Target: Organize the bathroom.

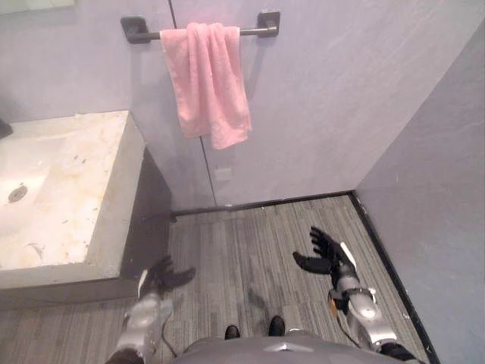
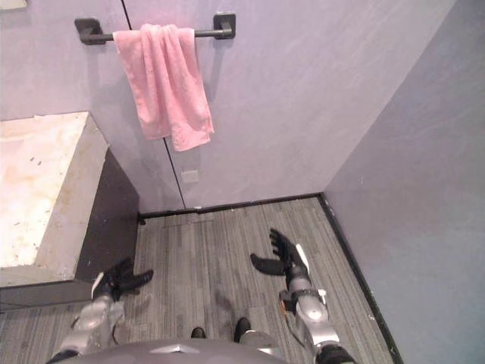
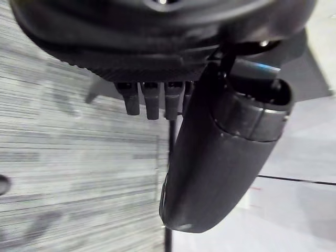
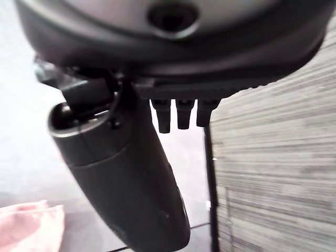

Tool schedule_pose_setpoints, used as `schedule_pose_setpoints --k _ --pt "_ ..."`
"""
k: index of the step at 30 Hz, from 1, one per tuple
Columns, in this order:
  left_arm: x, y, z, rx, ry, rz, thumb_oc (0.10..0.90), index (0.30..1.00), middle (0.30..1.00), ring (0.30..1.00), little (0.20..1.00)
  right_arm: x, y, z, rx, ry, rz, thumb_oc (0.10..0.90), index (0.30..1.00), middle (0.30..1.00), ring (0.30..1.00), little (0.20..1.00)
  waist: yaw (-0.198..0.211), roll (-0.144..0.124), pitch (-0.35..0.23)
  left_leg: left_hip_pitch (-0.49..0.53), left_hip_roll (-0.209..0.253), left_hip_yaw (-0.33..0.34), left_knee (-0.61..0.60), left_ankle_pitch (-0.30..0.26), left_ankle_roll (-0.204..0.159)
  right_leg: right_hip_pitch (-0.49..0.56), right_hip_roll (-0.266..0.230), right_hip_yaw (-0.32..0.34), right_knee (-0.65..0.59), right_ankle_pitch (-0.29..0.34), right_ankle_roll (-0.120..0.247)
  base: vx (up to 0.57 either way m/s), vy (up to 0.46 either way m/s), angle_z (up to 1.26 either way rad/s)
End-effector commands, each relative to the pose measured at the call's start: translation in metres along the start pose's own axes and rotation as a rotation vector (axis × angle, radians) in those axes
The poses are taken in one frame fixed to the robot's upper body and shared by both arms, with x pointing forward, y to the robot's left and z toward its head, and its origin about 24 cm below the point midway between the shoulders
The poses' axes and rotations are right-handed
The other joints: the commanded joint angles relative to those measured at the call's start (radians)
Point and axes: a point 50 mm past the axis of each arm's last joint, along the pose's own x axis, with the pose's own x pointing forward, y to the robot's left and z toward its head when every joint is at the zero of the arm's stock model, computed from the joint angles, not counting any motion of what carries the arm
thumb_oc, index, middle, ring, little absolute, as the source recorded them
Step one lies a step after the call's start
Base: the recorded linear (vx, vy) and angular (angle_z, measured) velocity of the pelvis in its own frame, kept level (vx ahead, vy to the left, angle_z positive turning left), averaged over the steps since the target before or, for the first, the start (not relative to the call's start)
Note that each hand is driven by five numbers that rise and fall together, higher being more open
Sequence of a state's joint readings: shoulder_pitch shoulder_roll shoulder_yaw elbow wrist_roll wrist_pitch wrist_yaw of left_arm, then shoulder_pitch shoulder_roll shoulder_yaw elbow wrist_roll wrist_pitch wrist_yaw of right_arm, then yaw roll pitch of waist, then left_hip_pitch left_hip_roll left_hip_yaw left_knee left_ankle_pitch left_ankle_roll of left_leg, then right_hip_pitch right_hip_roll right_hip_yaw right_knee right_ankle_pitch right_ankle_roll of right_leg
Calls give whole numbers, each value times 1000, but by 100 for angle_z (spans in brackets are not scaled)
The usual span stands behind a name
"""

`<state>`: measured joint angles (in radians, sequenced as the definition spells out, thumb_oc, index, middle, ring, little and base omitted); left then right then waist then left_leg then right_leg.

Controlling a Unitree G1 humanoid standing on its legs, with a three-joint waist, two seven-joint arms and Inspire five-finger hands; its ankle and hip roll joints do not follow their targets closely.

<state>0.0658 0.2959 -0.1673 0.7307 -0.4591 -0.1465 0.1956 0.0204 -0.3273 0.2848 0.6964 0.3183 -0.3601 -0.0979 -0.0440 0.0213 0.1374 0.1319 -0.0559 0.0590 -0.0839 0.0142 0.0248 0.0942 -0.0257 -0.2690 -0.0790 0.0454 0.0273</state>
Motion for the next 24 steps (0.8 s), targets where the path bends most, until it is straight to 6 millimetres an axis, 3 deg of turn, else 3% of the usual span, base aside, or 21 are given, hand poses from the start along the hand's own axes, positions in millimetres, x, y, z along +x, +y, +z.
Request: schedule_pose_setpoints --k 1,3,4,5,9,13,15,19,23,24 --pt "13 10 76 -72 -301 66 800 900 900 900 900 16 -1 71 -77 -355 2 800 900 900 900 900 2 -14 -13 -39 52 122 118 -70 -22 32 22 -9 71 -121 27 23 -62 1" --pt "9 8 108 -105 -421 74 800 900 900 900 900 15 -1 92 -77 -463 -8 800 900 900 900 900 2 -22 -9 -57 52 133 170 -84 -27 31 17 -9 74 -123 21 23 -85 1" --pt "3 7 130 -112 -528 100 800 900 900 900 900 14 -1 107 -77 -537 -12 800 900 900 900 900 5 -33 -2 -94 57 141 257 -90 -34 32 10 -6 78 -124 10 6 -150 2" --pt "-5 1 155 -118 -621 90 800 900 900 900 900 12 -1 122 -73 -607 -24 800 900 900 900 900 12 -45 17 -164 70 134 386 -58 -51 41 7 -3 79 -125 -3 -2 -147 7" --pt "-31 -18 203 -180 -849 67 800 900 900 900 900 8 -2 154 -52 -767 -93 800 900 900 900 900 29 -58 59 -289 104 140 540 9 -66 54 16 7 91 -133 -23 35 -118 8" --pt "-52 -31 222 -232 -966 33 800 900 900 900 900 5 7 173 0 -853 -119 800 900 900 900 900 34 -32 68 -275 101 190 356 58 -59 71 48 18 96 -140 -16 198 31 -6" --pt "-69 -44 232 -266 -1043 26 800 900 900 900 900 -5 18 190 -18 -940 -89 800 900 900 900 900 31 3 62 -278 131 217 107 206 -91 107 84 25 78 -146 -8 382 92 -8" --pt "-77 -54 235 -276 -1091 -20 800 900 900 900 900 -12 21 201 -37 -1013 -67 800 900 900 900 900 33 14 63 -319 172 216 56 294 -128 129 93 8 113 -183 -9 301 35 -13" --pt "-87 -61 241 -255 -1155 -59 800 900 900 900 900 -14 27 223 -37 -1089 -45 800 900 900 900 900 44 19 57 -301 182 224 91 299 -130 134 98 14 193 -229 -15 384 56 -19" --pt "-90 -62 243 -249 -1173 -55 800 900 900 900 900 -15 30 231 -28 -1115 -50 800 900 900 900 900 54 20 44 -284 171 215 94 270 -116 152 93 24 244 -267 -8 399 69 -33"
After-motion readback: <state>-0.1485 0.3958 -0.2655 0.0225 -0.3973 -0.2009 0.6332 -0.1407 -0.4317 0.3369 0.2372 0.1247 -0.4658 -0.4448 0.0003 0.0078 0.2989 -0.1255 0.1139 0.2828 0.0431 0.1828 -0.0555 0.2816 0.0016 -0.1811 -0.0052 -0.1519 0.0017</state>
